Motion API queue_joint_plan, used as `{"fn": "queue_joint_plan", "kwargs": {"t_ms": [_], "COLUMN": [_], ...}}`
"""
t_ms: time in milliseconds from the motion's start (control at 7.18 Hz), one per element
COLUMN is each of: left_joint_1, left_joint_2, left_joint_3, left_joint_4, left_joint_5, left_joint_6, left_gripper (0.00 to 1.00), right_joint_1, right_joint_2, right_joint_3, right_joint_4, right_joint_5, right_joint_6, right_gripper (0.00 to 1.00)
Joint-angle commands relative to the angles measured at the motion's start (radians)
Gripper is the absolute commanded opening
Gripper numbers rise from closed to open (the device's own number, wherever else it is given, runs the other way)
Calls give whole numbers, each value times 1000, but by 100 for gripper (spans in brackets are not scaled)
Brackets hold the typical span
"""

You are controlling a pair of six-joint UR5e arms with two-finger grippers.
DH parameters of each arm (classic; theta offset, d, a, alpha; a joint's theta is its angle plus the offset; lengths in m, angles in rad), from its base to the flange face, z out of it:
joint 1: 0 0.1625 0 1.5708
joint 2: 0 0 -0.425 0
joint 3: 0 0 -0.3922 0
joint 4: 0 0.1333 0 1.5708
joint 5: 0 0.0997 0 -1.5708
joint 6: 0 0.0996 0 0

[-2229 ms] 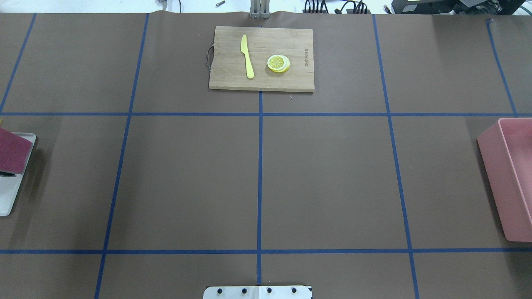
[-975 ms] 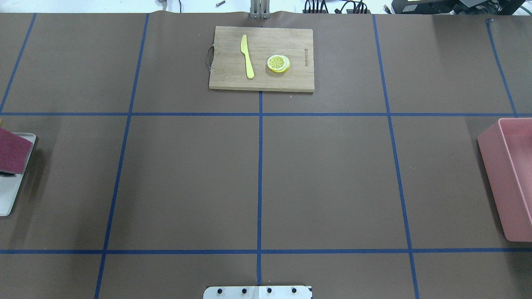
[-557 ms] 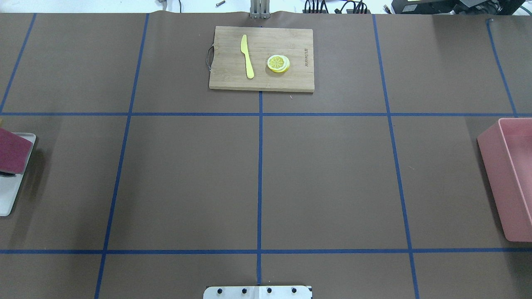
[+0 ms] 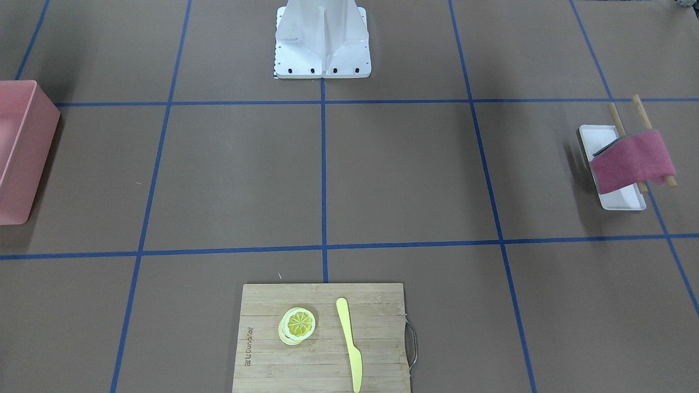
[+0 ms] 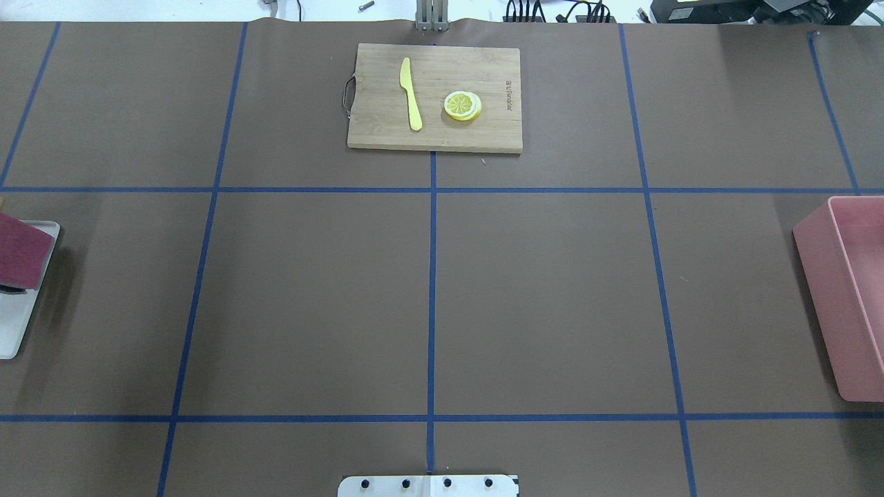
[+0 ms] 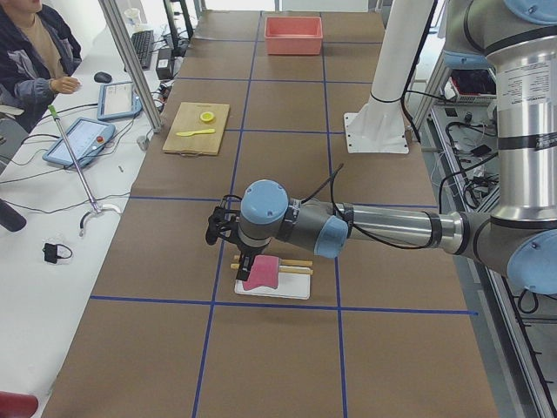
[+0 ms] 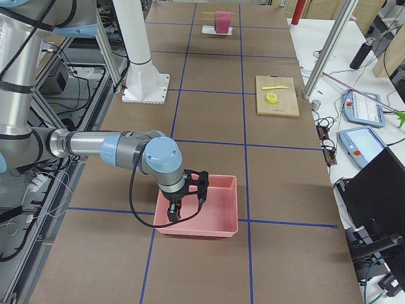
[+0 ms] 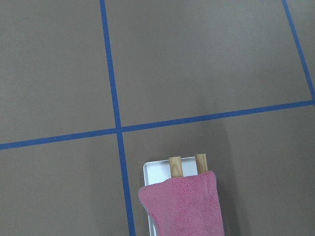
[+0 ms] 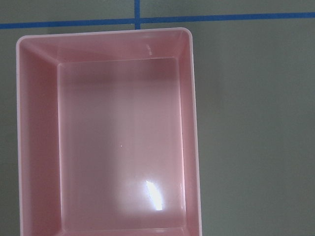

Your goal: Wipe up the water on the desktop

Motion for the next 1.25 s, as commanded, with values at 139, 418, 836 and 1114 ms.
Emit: {"fn": "queue_joint_plan", "kwargs": {"t_ms": [139, 418, 836, 1114], "left_joint_1": [56, 70, 88, 90], "left_joint_2": [-9, -19, -46, -40], "left_joint_3": [4, 7, 11, 25], "left_joint_4": [6, 9, 97, 97], "left_joint_5": [8, 23, 34, 86], "left_joint_6": [-54, -63, -132, -125], "left_gripper": [98, 97, 98, 97], "right_joint_1": [0, 0, 0, -2], "right_joint_2": [2, 4, 4, 7], "right_joint_3": [-3, -3, -4, -9], "right_joint_4": [2, 2, 4, 4], "right_joint_5": [-1, -2, -2, -2], "right_joint_6": [-1, -1, -1, 1], "right_gripper": [100, 100, 100, 100]}}
